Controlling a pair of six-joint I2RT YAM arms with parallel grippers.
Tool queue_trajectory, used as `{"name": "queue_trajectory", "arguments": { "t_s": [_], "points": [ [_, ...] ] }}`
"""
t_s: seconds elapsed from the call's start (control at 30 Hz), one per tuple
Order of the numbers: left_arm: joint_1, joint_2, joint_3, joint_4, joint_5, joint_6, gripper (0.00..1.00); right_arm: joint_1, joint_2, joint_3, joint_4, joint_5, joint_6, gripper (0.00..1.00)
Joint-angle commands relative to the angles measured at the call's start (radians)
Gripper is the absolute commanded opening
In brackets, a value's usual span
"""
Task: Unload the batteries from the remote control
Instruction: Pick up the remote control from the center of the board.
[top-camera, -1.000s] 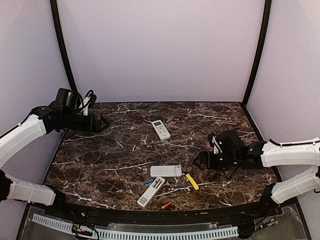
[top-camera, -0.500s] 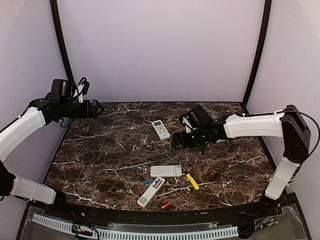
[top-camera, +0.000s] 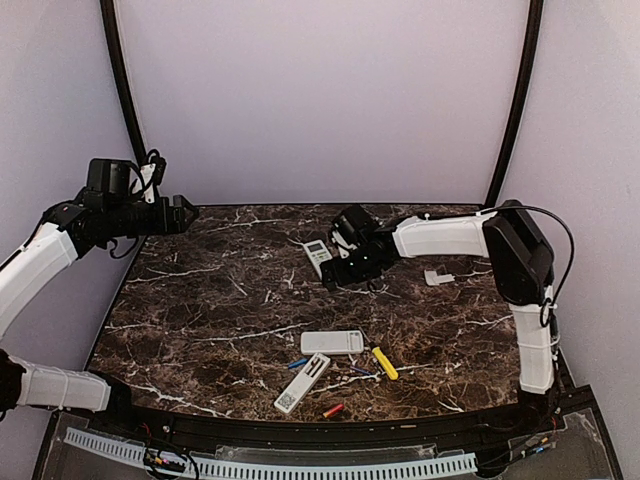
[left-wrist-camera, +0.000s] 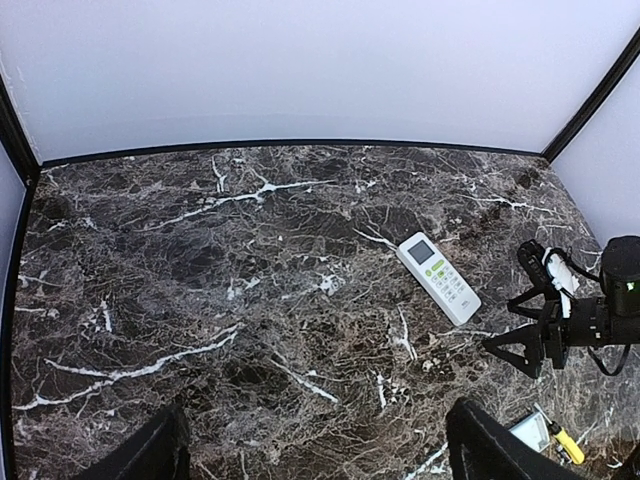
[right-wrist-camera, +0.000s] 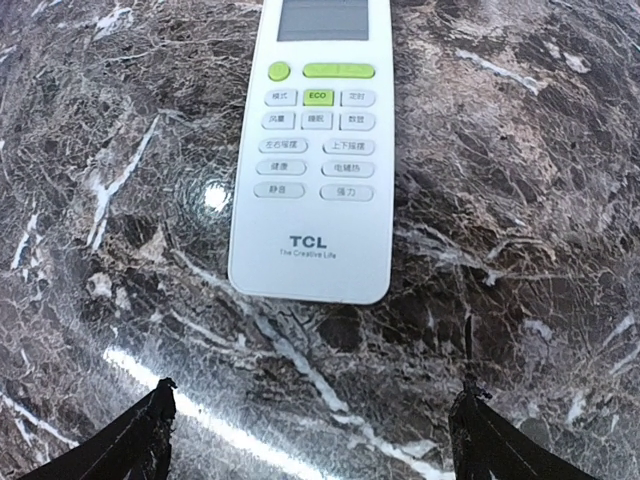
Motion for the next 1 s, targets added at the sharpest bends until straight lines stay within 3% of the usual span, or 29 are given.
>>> {"name": "queue_trajectory", "arguments": {
  "t_s": [0.0,0.6,0.97],
  "points": [
    [0.007,-0.017,-0.017,-0.019,0.01,-0.007,0.88,-0.003,0.061,0.092,-0.033,0.03,-0.041,0.93],
    [0.007,-0.01,-0.019,-0.016,0.021,-0.012,0.88,-0.003,0.237,0.262,-0.045,0.064,-0.072,0.87],
    [0.007,0.002,-0.018,-0.018,0.015,-0.014,0.88,-0.001,0.271,0.275,-0.048,0.097,-0.065,0.75]
  ]
}}
